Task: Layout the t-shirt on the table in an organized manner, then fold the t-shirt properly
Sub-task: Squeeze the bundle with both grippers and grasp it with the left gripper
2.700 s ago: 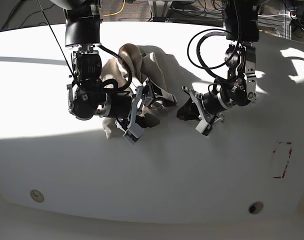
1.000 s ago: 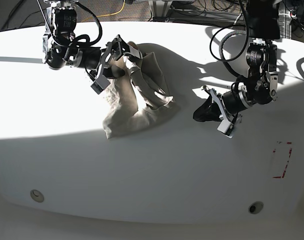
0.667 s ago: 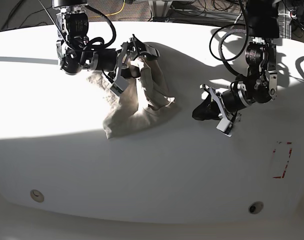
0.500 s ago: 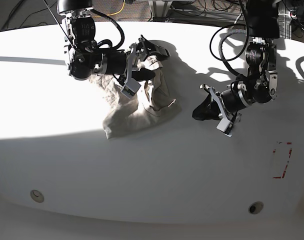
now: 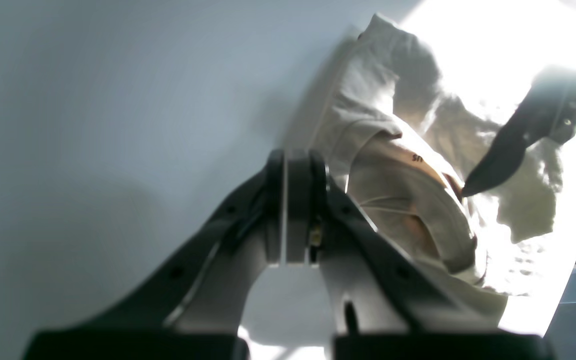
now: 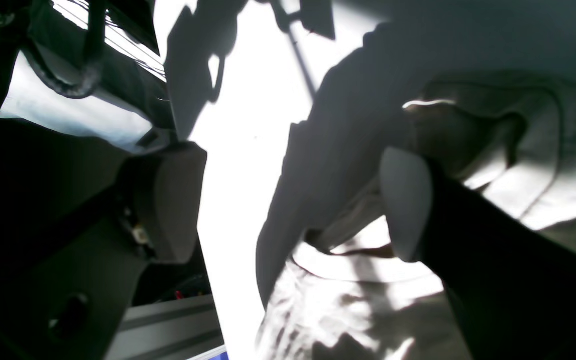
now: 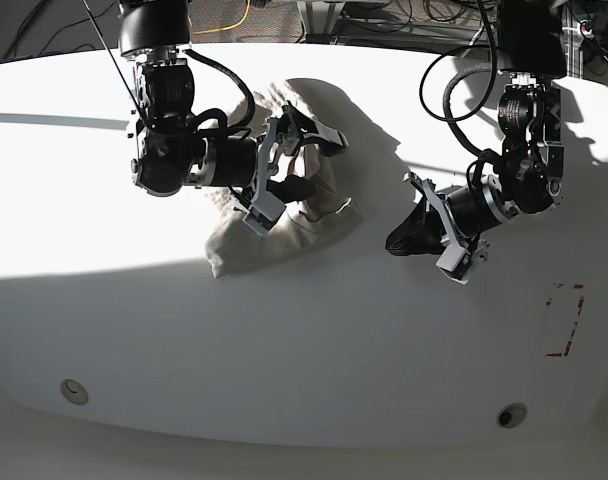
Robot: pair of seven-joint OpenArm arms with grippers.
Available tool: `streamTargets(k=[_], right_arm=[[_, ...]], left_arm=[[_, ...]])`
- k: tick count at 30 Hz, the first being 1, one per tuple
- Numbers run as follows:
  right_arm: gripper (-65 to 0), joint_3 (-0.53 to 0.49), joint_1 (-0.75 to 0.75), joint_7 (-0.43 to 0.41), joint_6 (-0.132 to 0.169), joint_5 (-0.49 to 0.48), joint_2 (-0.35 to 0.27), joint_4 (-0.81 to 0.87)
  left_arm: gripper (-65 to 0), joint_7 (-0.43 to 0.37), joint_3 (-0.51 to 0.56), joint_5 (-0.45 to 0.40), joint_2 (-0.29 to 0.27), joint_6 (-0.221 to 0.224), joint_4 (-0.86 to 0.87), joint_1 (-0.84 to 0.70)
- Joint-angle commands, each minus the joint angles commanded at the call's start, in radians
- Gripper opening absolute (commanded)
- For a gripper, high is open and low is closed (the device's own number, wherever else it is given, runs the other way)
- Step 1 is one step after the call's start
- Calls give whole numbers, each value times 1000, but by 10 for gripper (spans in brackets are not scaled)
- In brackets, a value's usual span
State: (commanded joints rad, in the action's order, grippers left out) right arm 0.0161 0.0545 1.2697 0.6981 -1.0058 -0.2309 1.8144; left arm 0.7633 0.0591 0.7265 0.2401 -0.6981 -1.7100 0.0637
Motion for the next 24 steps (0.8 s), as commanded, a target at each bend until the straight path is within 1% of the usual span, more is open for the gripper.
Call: streamTargets(k=[1, 3, 5, 7, 8, 9, 10, 11, 12, 15, 16, 19, 21, 23, 24], right_arm=[[-127, 9, 3, -2, 0, 0, -11, 0], [-127, 54, 23, -3, 0, 2, -52, -2], [-132, 92, 44, -3, 0, 6, -84, -3], [-166, 118, 64, -6, 0, 11, -114, -6], [-197, 126, 77, -15, 0, 11, -126, -11], [-246, 129, 91, -32, 0, 15, -140, -28], [-274, 129, 98, -41, 0, 20, -146, -38], [-323, 129, 107, -58, 0, 31, -157, -60], [-384, 129, 120, -77, 0, 48, -164, -84], [-487, 123, 150, -114, 0, 103, -172, -146], [-496, 117, 157, -123, 0, 115, -172, -157], [-504, 46, 190, -198, 0, 209, -175, -210], [-504, -6, 199, -265, 0, 295, -172, -247], [-504, -35, 199, -328, 0, 367, -169, -275], [-506, -55, 198, -379, 0, 417, -164, -295]], left_arm=[[-650, 0, 11, 0, -3, 0, -2, 0], [-650, 0, 51, 0, -18, 0, -2, 2], [-650, 0, 80, 0, -48, 0, 2, 2], [-650, 0, 100, -2, -81, 0, 8, 2], [-650, 0, 112, -3, -97, 0, 14, 2], [-650, 0, 127, -5, -114, 0, 26, 2], [-650, 0, 137, -6, -120, 0, 32, 2], [-650, 0, 153, -8, -127, 0, 44, 2], [-650, 0, 178, -11, -138, 0, 61, 2], [-650, 0, 252, -48, -153, 0, 109, 6], [-650, -2, 264, -57, -153, 0, 115, 6], [-650, -3, 341, -124, -153, 0, 144, 8], [-650, -6, 390, -178, -153, 0, 157, 8], [-650, -6, 427, -222, -153, 0, 169, 8], [-650, -6, 446, -255, -150, 0, 175, 8]])
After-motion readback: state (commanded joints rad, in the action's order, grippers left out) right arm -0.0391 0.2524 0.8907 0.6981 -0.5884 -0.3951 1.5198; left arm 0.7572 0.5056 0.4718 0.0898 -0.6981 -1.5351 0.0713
